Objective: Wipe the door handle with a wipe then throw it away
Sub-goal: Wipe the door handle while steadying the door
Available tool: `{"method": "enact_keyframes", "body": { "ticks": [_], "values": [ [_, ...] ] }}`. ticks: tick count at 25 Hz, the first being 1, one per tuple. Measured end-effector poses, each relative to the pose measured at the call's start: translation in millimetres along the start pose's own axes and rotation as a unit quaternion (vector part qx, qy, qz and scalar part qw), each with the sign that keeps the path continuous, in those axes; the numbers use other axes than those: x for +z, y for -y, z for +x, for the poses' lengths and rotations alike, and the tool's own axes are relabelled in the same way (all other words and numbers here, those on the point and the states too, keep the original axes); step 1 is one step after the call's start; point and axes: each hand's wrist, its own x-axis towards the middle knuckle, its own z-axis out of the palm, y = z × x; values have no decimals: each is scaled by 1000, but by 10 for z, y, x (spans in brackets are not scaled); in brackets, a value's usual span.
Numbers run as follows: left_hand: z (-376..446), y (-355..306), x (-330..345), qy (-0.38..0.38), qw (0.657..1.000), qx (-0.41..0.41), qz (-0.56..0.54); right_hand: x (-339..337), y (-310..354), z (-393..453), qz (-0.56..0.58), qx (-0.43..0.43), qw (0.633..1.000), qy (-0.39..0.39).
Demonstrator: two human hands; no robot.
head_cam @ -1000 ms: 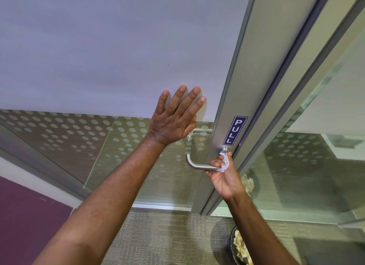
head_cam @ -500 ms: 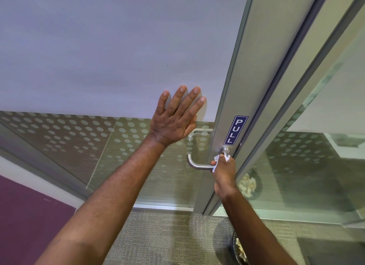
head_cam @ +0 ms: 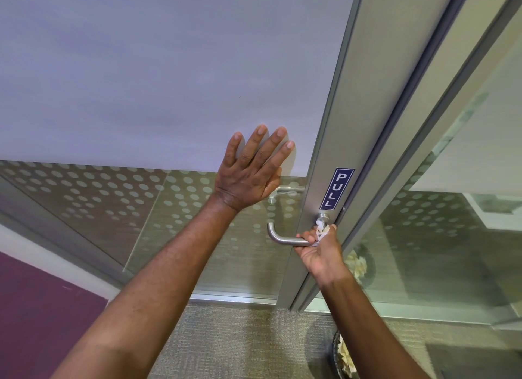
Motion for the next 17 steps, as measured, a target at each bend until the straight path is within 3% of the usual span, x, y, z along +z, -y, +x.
{"method": "enact_keyframes", "body": {
  "ticks": [3,5,8,10,17],
  "values": [
    [3,7,-6,2,1000,2,1,76,-25,7,-69,-41,994,-69],
    [0,10,1,0,1000,4,4,75,-129,-17,-212,-127,963,-104],
    [-3,8,17,-5,1000,3,4,-41,-347,-71,-366,-289,877,-117],
    [-12,12,25,-7,1000,3,7,-123,-439,-150,-462,-366,801,-107],
    [-38,16,58,-4,1000,2,6,-554,-501,-64,-646,-510,565,-51]
  ]
}}
